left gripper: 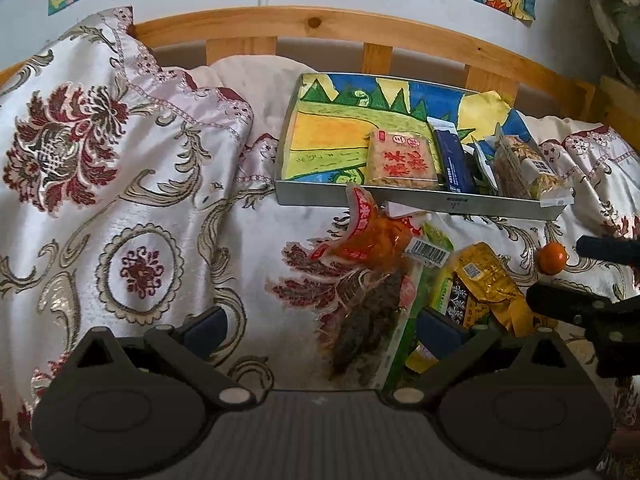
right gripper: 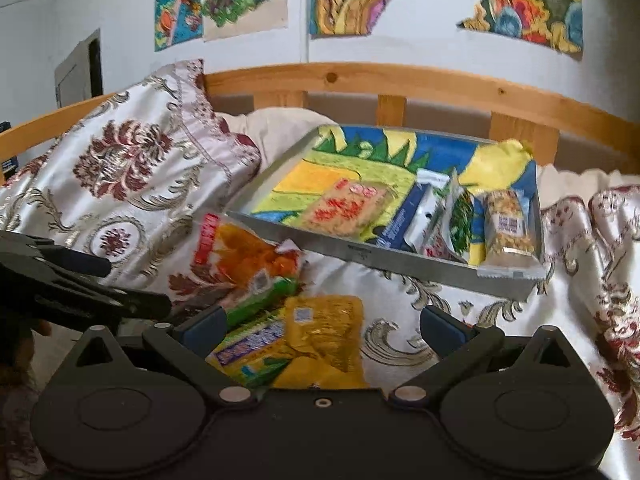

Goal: Organize snacks
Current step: 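Move the left tool over the dark strip bag while the right tool approaches the gold foil packet, then close the right tool on the gold foil packet while the left tool grasps the dark strip bag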

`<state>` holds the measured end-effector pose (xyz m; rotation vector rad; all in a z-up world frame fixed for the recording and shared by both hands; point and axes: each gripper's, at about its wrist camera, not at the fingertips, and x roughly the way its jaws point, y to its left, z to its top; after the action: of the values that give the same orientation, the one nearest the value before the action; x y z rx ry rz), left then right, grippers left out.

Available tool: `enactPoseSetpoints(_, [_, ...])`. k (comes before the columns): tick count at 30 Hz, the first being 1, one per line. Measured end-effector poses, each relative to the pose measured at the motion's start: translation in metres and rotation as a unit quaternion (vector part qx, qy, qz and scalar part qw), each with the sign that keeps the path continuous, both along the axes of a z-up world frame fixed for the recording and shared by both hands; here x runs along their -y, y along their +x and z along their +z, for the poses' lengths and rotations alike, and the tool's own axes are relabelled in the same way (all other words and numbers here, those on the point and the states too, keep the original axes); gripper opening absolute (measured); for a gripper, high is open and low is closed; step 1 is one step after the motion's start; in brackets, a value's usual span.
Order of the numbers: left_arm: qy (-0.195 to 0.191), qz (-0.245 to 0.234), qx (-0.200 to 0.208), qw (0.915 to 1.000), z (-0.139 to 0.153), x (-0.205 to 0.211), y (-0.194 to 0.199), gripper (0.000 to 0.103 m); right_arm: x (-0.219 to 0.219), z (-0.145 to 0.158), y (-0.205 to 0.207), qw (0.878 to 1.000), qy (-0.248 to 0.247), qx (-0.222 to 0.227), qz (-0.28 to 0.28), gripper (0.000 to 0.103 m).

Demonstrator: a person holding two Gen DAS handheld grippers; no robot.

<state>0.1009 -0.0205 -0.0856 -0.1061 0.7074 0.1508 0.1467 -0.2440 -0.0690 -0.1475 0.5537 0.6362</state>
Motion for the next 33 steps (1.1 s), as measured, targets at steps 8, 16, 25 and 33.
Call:
enactPoseSetpoints(8, [0.014,-0.04,-0.012,0.999,-0.008,0.008,0.013,0.102,0.002,-0.015,0.014,1.0,-0.023,-0.018,0.005,0.1])
enactPoseSetpoints(16, [0.026,-0.04,-0.032,0.9984,-0.015,0.011,0.027,0.102,0.001,-0.021,0.018,0.999,-0.028,-0.028,0.006,0.097])
enactPoseSetpoints(25, [0.02,-0.059,-0.052,0.9967,-0.022,0.007,0.041,0.102,-0.004,-0.028,0.022,0.998,-0.028,-0.047,0.016,0.09])
enactPoseSetpoints(33, [0.037,-0.078,-0.058,0.9946,-0.025,0.012,0.051,0.102,-0.005,-0.038,0.026,0.997,-0.028,-0.075,0.014,0.083])
